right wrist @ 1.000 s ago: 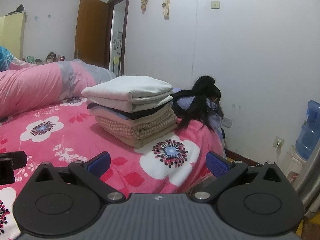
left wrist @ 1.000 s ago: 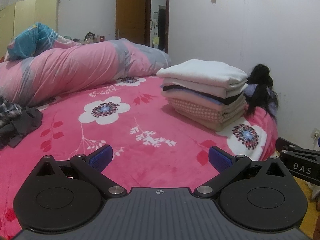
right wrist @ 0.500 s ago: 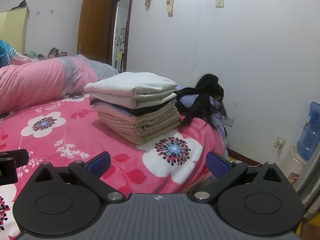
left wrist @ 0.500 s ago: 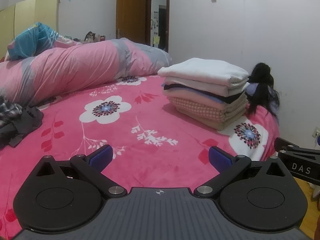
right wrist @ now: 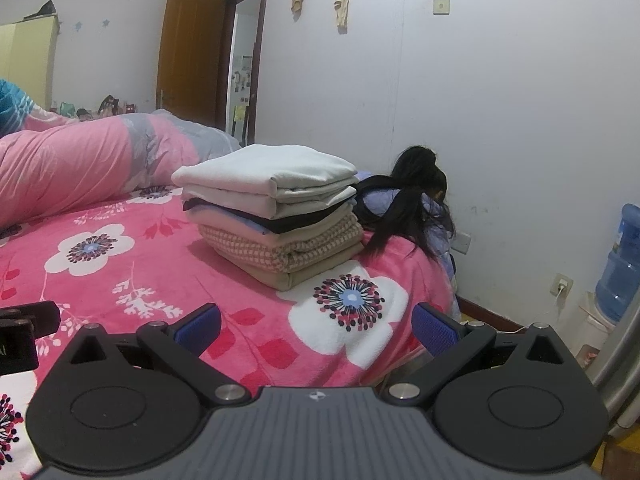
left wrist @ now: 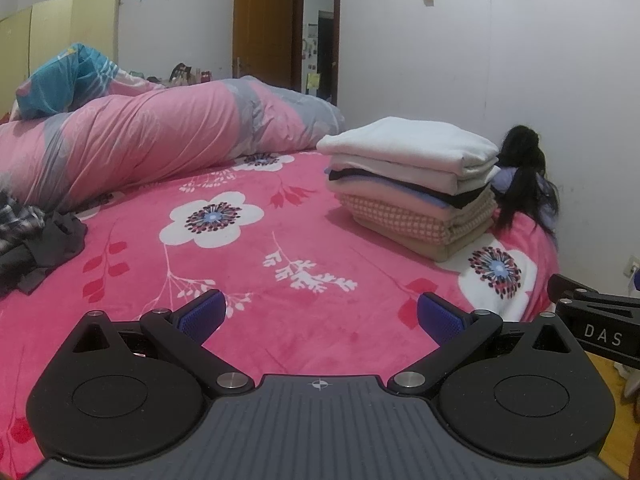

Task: Fold clothes

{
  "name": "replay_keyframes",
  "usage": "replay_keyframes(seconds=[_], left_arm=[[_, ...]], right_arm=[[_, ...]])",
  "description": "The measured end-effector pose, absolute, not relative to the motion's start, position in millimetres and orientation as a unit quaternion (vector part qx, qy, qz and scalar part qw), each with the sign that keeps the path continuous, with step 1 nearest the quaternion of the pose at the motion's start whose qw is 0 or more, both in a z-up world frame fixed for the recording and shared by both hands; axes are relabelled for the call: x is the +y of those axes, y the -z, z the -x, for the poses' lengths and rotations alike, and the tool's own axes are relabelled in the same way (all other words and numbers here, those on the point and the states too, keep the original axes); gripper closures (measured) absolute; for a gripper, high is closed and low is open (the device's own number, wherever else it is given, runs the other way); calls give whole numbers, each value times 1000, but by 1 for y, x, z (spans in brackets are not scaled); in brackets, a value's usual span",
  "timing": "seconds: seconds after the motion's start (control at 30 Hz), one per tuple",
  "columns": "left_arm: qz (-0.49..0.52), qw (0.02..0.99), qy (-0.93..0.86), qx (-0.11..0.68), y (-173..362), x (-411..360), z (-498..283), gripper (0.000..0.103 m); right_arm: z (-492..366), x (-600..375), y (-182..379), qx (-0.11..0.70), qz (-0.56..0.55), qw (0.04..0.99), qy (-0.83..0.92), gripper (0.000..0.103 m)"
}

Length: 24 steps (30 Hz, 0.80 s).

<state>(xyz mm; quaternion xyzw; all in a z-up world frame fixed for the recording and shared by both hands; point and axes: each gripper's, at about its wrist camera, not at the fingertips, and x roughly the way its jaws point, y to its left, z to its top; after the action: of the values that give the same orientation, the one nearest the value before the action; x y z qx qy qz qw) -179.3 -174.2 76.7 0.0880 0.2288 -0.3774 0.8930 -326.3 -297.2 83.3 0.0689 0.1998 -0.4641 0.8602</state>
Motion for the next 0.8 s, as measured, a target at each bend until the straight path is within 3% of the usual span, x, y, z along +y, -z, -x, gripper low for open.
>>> replay_keyframes(seconds=[0.8], left_arm=[[-91,890,381,234,-75,-173,176,0]], right_arm=[[324,-299,-81,203,-71,860,463,0]])
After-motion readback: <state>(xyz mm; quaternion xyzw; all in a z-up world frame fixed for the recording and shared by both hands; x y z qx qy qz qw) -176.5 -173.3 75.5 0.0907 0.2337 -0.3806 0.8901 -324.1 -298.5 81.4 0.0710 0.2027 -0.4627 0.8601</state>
